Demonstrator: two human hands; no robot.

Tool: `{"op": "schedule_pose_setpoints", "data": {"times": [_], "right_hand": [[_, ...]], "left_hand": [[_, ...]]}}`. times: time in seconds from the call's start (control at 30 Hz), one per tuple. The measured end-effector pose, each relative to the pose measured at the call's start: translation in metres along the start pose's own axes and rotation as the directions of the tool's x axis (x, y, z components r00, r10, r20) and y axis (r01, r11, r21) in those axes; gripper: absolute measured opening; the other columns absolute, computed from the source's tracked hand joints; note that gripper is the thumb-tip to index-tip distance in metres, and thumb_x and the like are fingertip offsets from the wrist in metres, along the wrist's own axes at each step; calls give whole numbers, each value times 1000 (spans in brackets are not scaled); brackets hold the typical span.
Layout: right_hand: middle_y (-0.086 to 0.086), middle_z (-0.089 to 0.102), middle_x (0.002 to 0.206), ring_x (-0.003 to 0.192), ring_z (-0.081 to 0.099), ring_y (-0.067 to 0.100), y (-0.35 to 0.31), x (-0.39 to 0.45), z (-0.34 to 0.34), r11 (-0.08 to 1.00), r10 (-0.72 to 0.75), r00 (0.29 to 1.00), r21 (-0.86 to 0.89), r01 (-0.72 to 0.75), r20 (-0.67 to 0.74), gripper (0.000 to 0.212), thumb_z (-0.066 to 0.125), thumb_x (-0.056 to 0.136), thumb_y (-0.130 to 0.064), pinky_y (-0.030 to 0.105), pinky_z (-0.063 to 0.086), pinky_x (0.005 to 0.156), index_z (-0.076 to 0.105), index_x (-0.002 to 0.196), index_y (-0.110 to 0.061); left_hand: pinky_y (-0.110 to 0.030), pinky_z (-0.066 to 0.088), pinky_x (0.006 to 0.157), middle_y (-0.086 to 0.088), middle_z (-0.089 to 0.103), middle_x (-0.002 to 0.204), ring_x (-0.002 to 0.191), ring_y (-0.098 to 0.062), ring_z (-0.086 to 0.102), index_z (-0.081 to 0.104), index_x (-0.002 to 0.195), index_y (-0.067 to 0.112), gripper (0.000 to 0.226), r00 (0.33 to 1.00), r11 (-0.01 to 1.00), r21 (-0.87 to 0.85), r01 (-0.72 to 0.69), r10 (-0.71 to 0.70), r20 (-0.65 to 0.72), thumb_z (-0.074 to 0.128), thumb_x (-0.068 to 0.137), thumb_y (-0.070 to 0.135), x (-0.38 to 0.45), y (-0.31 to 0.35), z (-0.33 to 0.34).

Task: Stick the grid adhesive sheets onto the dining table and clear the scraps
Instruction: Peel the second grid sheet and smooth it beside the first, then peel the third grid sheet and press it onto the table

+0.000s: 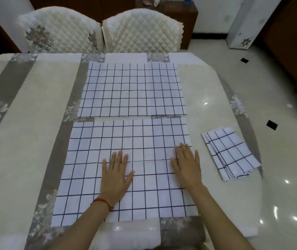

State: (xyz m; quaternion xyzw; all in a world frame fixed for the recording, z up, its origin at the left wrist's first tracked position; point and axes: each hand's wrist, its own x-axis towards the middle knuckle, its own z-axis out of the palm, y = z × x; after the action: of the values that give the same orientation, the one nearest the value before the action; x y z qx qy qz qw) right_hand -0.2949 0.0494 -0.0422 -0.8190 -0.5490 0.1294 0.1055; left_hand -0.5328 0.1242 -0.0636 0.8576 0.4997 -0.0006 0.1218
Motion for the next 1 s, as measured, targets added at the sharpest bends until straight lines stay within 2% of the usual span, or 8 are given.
{"op": "schedule_pose_setpoints", "data": {"times": [0.13,0.4,0.5,0.63,0.77,0.83,0.9,1.0], "right_hand": [[7,39,147,142,25,21,42,-18,-35,986,129,974,126,-107,-186,41,42,96,-30,34,-3,117,45,135,-14],[14,54,132,126,44,29,157,-33,-73,914,350,911,294,-280,-220,29,56,90,-17,40,25,111,61,117,-6],[12,57,128,123,48,29,178,-36,-74,931,276,950,284,-228,-143,29,60,87,-19,45,30,108,63,113,-6],[3,42,142,136,32,20,179,-38,-64,981,161,986,119,-155,-43,47,58,83,-44,32,15,107,56,122,-17],[12,30,149,140,23,24,174,-33,-60,992,124,990,-29,-122,66,49,49,89,-41,35,26,109,48,128,-12],[22,52,131,125,48,31,170,-31,-67,993,85,996,-83,-82,30,35,67,76,-27,33,45,96,65,102,-4],[20,71,86,83,70,31,169,-34,-75,996,-5,998,-85,0,-60,19,81,51,-13,29,57,65,68,62,-3],[5,60,51,51,63,21,168,-35,-92,994,-106,971,-43,99,-213,18,53,65,-12,22,48,46,60,48,-10]], "left_hand": [[-58,35,101,-21,56,131,122,-40,51,56,124,1,74,995,997,-74,3,-11,-98,5,96,48,-6,22,-14],[-30,54,74,-14,70,86,79,-29,67,70,88,2,25,960,928,-330,-170,80,-267,51,85,18,10,167,-14],[-24,44,79,-10,66,95,91,-23,60,68,97,6,15,982,866,-490,-100,7,-188,58,88,13,15,227,-1],[-25,46,82,-5,67,98,91,-17,58,66,100,10,17,994,782,-621,62,-102,-29,54,91,18,20,281,11],[-25,48,85,-3,69,102,94,-16,62,67,100,11,17,978,716,-667,205,-173,115,55,89,16,18,304,15],[-20,45,81,-2,70,101,93,-15,62,68,98,11,17,967,694,-675,250,-211,142,55,88,15,17,307,16],[-12,42,72,0,70,95,87,-12,61,68,94,11,15,956,662,-693,286,-250,156,55,88,14,17,310,13],[-9,45,67,4,67,79,77,-14,61,65,76,19,18,928,534,-768,353,-307,213,53,90,20,20,319,4]]}}
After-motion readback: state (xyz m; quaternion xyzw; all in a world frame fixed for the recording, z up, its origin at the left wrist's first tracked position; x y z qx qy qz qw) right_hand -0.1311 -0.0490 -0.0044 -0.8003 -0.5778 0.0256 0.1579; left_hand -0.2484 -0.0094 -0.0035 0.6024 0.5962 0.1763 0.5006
